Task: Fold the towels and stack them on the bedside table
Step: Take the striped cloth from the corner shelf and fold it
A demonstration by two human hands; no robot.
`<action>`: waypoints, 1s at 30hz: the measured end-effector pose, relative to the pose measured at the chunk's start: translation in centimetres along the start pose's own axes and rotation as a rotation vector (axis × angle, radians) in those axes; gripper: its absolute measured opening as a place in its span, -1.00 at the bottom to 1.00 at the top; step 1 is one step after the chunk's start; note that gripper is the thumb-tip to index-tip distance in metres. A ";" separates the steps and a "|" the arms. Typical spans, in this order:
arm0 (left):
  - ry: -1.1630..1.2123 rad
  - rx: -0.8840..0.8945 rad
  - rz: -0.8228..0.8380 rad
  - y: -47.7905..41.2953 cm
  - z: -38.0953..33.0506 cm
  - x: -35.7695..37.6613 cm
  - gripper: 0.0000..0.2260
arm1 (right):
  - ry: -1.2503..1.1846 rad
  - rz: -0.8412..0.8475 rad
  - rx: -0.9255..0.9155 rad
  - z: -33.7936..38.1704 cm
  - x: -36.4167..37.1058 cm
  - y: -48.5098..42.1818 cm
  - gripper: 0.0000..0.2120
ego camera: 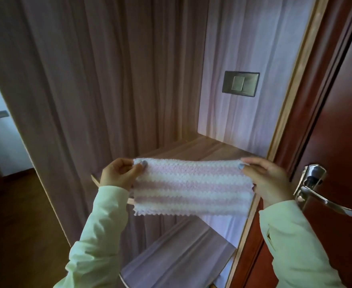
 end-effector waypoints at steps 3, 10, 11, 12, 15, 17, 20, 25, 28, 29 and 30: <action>-0.105 0.010 0.004 -2.0 0.1 1.4 -0.89 | 0.046 0.045 0.030 -1.0 0.5 -3.5 -0.79; -0.252 -0.078 0.013 -5.6 1.8 3.7 -0.70 | 0.167 0.211 0.110 -3.0 2.7 -9.7 -0.77; -0.277 -0.080 0.014 -5.8 2.0 4.0 -0.68 | 0.184 0.232 0.115 -3.3 2.9 -10.2 -0.77; -0.292 -0.085 0.021 -6.0 2.2 4.2 -0.68 | 0.203 0.258 0.121 -3.5 3.2 -10.5 -0.76; -0.326 -0.104 0.053 -6.4 3.1 4.5 -0.68 | 0.266 0.312 0.131 -4.2 3.9 -11.3 -0.75; -0.350 -0.127 0.080 -6.4 3.7 4.4 -0.66 | 0.342 0.317 0.116 -4.8 4.3 -11.7 -0.74; -0.408 -0.130 0.136 -6.4 4.3 4.4 -0.61 | 0.434 0.313 0.092 -5.7 4.7 -12.0 -0.70; -0.387 -0.169 0.196 -5.8 4.7 4.0 -0.56 | 0.572 0.312 0.076 -6.0 4.2 -11.8 -0.74; -0.432 -0.149 0.261 -5.2 4.6 3.7 -0.54 | 0.620 0.293 0.093 -5.8 3.8 -11.0 -0.67; -0.445 -0.151 0.287 -5.0 4.5 3.7 -0.54 | 0.653 0.282 0.101 -5.7 3.6 -10.8 -0.64; -0.449 -0.166 0.311 -4.7 4.3 3.7 -0.53 | 0.683 0.272 0.112 -5.6 3.3 -10.4 -0.63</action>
Point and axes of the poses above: each hand's wrist, its own y-axis away from the middle knuckle, its own x-axis out of the palm, z = x × y, the point moved 3 cm from there along -y, towards the middle knuckle, and after that the axes turned 6 degrees about x, right-handed, at the moved point
